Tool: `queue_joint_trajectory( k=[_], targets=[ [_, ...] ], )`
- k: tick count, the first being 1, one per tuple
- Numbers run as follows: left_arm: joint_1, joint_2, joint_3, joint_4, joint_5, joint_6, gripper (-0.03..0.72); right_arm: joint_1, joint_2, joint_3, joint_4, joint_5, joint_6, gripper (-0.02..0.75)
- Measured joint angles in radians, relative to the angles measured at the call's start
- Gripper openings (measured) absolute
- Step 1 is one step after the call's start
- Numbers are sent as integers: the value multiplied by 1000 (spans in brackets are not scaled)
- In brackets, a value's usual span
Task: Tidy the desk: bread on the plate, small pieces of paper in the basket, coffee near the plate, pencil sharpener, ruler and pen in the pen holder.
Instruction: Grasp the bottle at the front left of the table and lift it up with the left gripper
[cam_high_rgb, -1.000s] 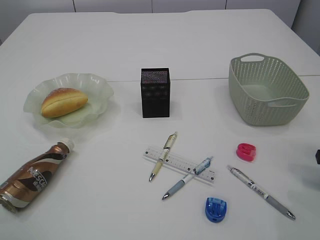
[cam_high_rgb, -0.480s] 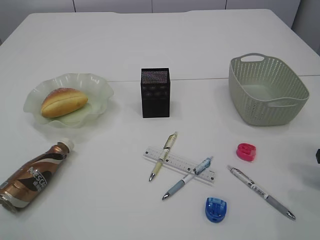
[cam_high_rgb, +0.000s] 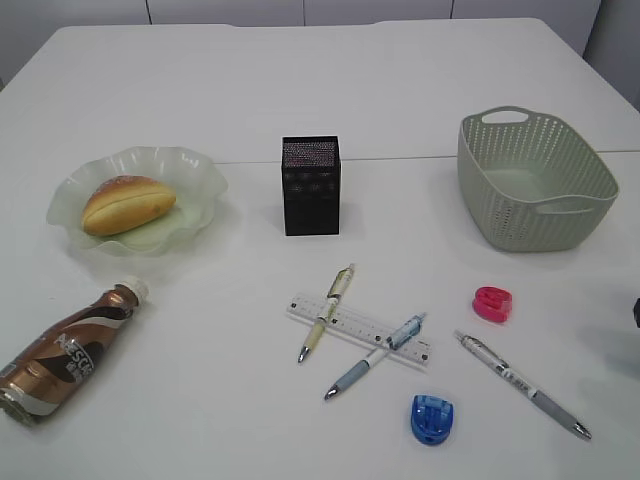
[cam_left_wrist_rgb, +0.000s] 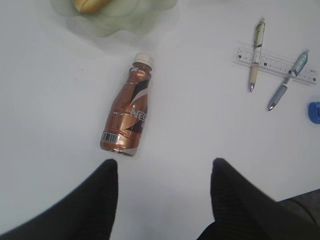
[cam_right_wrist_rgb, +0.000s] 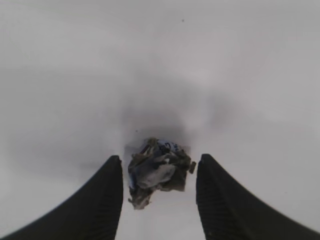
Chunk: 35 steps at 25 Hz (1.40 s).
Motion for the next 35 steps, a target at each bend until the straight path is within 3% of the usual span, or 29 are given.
queue_joint_trajectory(
  k=[24,35],
  targets=[
    [0,0,0,-2,0,0,426,0,44,-3,0,0,15,378],
    [0,0,0,-37,0,0,426,0,44,-13,-5,-2,16,67]
  ],
)
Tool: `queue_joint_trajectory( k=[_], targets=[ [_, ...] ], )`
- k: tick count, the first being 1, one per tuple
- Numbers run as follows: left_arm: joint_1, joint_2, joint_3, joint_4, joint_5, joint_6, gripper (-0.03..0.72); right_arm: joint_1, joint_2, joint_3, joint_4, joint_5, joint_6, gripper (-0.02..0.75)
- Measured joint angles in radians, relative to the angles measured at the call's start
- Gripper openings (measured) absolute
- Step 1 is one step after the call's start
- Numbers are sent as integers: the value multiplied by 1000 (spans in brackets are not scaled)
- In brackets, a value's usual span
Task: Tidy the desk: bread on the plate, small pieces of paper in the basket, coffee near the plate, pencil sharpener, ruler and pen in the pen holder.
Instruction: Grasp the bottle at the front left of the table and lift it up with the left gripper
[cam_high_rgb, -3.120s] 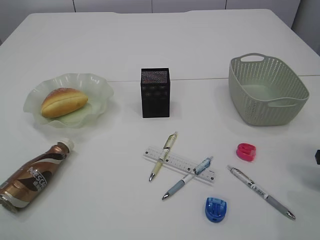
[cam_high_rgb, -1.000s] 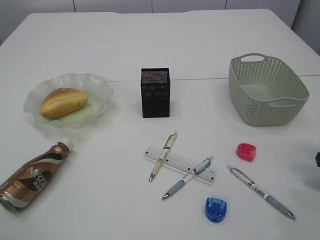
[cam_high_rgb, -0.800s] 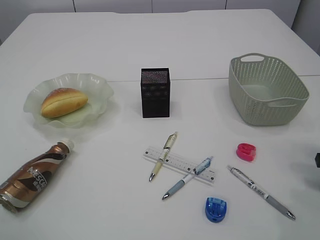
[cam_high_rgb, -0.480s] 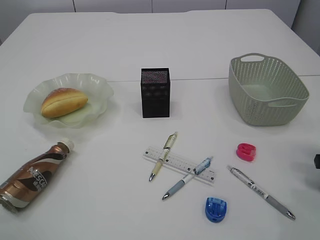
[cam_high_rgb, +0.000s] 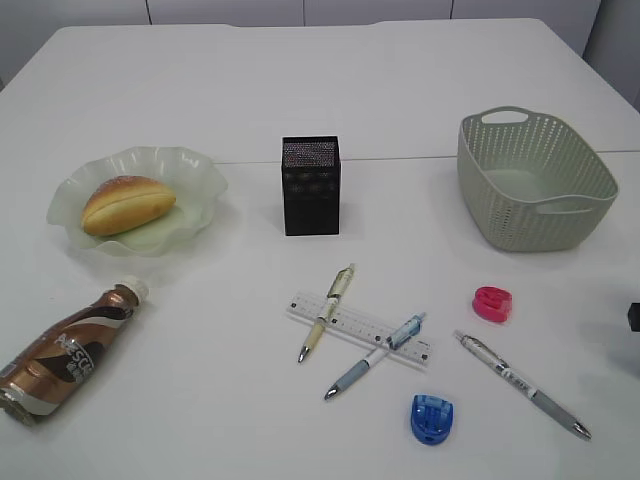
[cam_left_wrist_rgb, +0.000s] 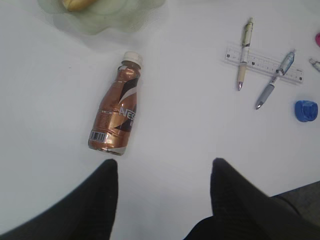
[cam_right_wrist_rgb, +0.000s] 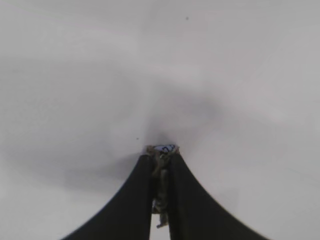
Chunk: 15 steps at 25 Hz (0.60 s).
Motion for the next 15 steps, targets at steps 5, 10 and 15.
queue_joint_trajectory(
  k=[5,10,15],
  targets=[
    [0,0,0,-2,0,0,426,0,0,-2,2,6,1,27],
    [0,0,0,-4,0,0,426,0,-17,-10,29,67,1,25],
    [0,0,0,-4,0,0,426,0,-130,-21,56,132,1,24]
  ],
)
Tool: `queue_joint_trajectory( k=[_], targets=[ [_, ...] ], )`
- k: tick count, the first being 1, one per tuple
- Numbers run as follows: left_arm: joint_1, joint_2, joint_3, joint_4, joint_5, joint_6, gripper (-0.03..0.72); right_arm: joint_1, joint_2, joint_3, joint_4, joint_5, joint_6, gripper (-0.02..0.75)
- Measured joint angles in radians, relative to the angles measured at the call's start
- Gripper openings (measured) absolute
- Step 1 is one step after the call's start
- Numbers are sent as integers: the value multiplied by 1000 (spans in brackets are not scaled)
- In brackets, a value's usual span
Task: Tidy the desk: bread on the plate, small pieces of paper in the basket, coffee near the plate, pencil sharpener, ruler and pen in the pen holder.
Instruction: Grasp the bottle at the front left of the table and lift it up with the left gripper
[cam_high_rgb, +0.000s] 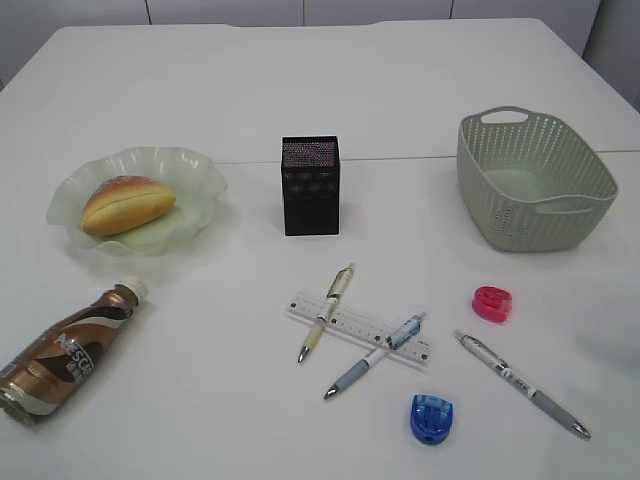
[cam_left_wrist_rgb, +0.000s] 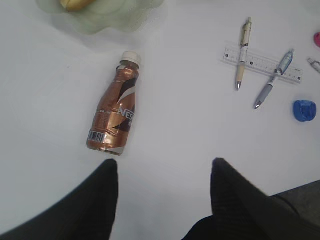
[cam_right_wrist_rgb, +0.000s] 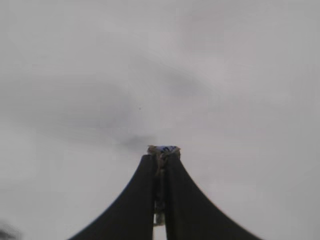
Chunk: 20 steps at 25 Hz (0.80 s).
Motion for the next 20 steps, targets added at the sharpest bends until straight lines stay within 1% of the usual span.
queue_joint_trajectory(
  k=[6,14,18,20],
  targets=[
    [0,0,0,0,0,0,426,0,-107,0,17,91,-2,24],
    [0,0,0,0,0,0,426,0,-354,-11,35,129,-20,24],
    [0,0,0,0,0,0,426,0,-395,-106,129,162,-82,24],
    [0,0,0,0,0,0,426,9,-395,-178,152,181,-100,24]
  ],
)
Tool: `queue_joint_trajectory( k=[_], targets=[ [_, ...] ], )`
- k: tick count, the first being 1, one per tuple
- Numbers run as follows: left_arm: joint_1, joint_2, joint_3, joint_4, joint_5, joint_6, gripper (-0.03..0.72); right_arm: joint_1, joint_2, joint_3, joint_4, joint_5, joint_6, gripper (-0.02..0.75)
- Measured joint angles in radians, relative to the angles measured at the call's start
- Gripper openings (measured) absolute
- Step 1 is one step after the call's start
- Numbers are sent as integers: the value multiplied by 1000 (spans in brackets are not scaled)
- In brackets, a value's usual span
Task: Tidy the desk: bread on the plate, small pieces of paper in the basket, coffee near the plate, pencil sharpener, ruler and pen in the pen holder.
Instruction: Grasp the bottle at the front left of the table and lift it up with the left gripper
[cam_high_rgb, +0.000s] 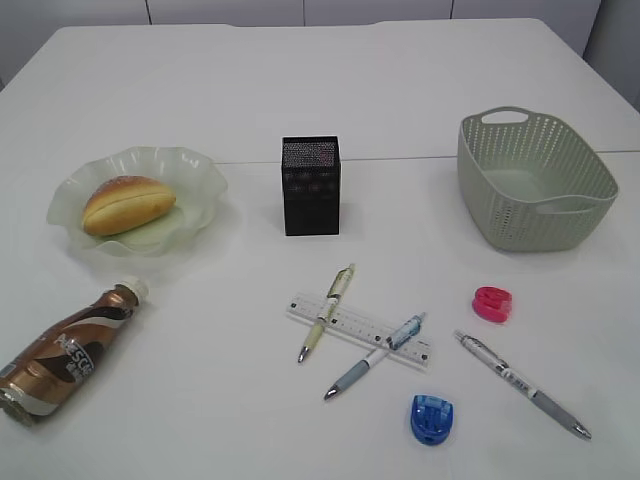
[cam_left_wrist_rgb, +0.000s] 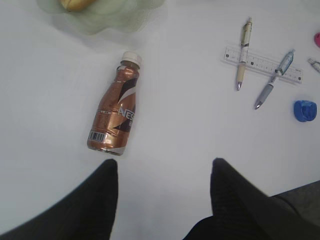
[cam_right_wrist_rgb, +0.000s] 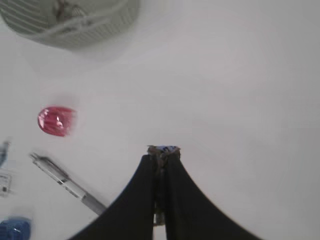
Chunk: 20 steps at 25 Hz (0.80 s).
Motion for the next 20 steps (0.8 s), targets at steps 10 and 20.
queue_joint_trajectory(
  k=[10,20],
  targets=[
    [0,0,0,0,0,0,426,71,204,-436,19,86,-64,24],
    [0,0,0,0,0,0,426,148,526,-831,12,151,-132,24]
  ],
)
